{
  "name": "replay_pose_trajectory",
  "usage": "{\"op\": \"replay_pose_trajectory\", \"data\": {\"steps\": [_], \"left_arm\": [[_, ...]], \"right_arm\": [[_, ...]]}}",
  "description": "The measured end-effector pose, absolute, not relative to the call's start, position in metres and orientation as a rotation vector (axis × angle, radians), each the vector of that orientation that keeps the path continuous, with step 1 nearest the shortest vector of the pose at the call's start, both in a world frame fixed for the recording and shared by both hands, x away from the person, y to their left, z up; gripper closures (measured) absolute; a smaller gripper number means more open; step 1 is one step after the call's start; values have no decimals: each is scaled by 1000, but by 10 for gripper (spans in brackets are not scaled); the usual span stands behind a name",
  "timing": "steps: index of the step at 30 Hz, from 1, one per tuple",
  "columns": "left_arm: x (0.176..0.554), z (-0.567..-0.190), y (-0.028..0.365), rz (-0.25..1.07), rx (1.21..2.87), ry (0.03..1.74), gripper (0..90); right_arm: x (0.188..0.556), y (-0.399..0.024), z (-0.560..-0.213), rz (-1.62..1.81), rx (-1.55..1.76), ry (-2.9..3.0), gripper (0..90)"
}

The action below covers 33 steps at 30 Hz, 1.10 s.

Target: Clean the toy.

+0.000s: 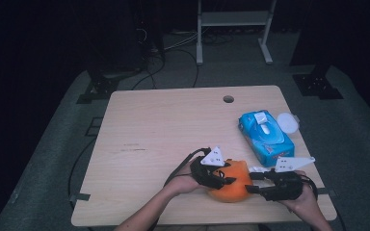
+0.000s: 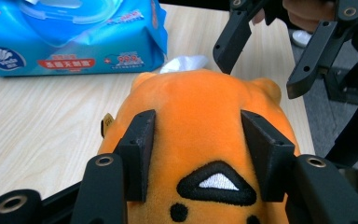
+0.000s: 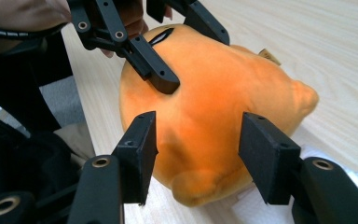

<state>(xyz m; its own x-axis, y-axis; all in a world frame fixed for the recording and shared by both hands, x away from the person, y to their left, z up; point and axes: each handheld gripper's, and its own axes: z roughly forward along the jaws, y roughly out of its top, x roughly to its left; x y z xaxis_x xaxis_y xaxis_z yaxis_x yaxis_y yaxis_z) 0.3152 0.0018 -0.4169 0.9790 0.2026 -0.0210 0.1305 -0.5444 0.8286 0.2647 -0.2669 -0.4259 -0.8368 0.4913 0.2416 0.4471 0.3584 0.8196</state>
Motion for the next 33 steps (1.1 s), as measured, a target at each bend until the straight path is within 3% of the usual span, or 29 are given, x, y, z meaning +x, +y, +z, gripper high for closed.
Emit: {"op": "replay_pose_trajectory", "data": {"steps": [22, 33], "left_arm": [[339, -393, 33, 137, 2025, 384, 551], [364, -365, 61, 273, 1977, 452, 550]], "right_arm": [[271, -276, -430, 1630, 941, 2482, 442], [274, -279, -430, 1636, 954, 2457, 435]]}}
